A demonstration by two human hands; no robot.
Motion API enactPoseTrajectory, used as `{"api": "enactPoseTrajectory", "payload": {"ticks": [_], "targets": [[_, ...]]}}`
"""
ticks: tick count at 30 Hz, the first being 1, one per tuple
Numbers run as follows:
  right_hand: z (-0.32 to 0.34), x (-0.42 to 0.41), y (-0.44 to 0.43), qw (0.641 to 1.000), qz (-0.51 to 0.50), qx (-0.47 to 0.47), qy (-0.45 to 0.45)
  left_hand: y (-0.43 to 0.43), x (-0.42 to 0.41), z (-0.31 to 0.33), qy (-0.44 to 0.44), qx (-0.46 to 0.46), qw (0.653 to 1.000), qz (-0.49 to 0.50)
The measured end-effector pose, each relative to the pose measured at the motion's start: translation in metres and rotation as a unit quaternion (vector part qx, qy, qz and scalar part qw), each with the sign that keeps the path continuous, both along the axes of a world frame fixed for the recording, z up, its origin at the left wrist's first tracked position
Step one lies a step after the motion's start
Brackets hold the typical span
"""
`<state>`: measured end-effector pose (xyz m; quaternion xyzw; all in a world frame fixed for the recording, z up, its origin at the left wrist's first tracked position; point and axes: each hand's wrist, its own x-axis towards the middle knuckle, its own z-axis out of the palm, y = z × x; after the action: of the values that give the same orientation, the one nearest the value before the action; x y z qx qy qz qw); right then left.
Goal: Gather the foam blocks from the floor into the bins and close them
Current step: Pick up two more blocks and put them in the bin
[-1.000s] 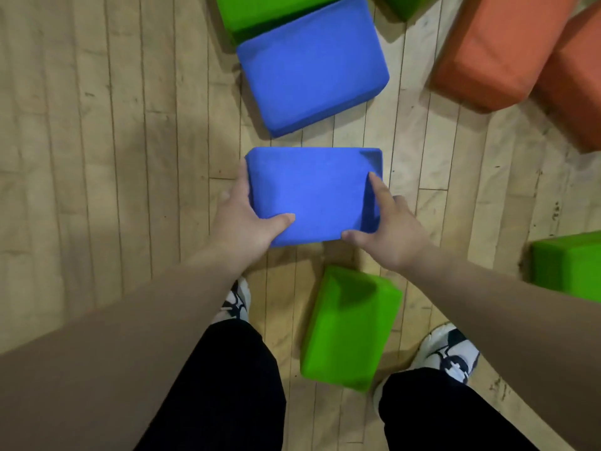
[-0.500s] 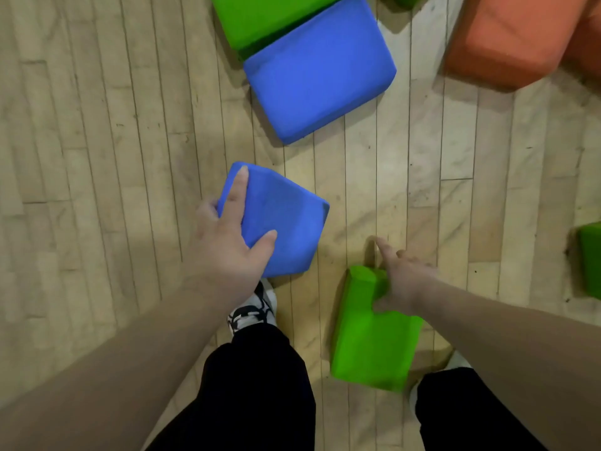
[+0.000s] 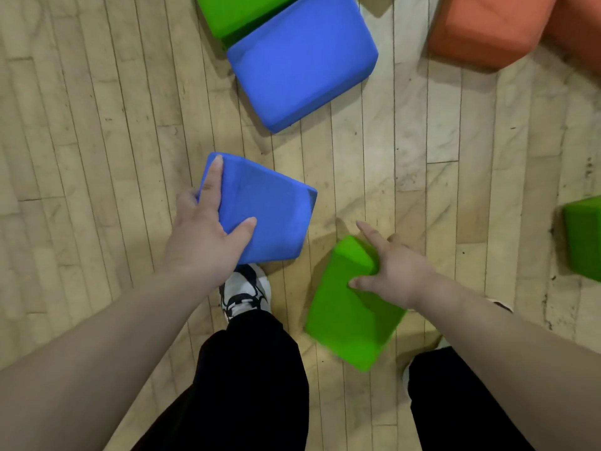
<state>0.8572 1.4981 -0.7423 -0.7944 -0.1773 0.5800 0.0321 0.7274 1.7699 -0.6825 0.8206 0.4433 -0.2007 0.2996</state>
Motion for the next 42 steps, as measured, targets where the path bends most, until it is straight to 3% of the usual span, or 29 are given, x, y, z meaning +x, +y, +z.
{"api": "enactPoseTrajectory", "payload": {"ticks": [4, 6, 12, 15, 19, 25, 33, 38, 42], "targets": [[0.067, 0.014, -0.003, 0.976, -0.038, 0.021, -0.212, -0.004, 0.010, 0.003, 0.020, 0.005, 1.000, -0.015], [0.084, 0.013, -0.005, 0.962, -0.044, 0.036, -0.267, -0.006, 0.014, 0.004, 0.026, 0.008, 0.999, -0.022], [0.086, 0.004, -0.004, 0.974, -0.076, 0.071, -0.201, -0.030, 0.031, 0.027, 0.077, 0.019, 0.996, -0.045], [0.108, 0.027, -0.012, 0.979, -0.107, 0.040, -0.166, -0.058, 0.045, 0.062, 0.114, 0.005, 0.992, -0.062], [0.188, 0.049, -0.044, 0.977, -0.142, 0.046, -0.155, -0.100, 0.068, 0.144, 0.109, -0.012, 0.990, -0.087], [0.343, 0.050, -0.119, 0.949, -0.254, 0.013, -0.188, -0.145, 0.129, 0.290, 0.041, 0.001, 0.975, -0.218], [0.536, -0.034, -0.192, 0.828, -0.495, -0.007, -0.264, -0.223, 0.164, 0.479, -0.055, 0.015, 0.900, -0.432], [0.630, -0.146, -0.222, 0.723, -0.632, -0.041, -0.277, -0.285, 0.130, 0.566, -0.092, -0.003, 0.810, -0.579], [0.671, -0.250, -0.240, 0.635, -0.717, -0.067, -0.279, -0.351, 0.091, 0.606, -0.093, -0.028, 0.719, -0.689]]}}
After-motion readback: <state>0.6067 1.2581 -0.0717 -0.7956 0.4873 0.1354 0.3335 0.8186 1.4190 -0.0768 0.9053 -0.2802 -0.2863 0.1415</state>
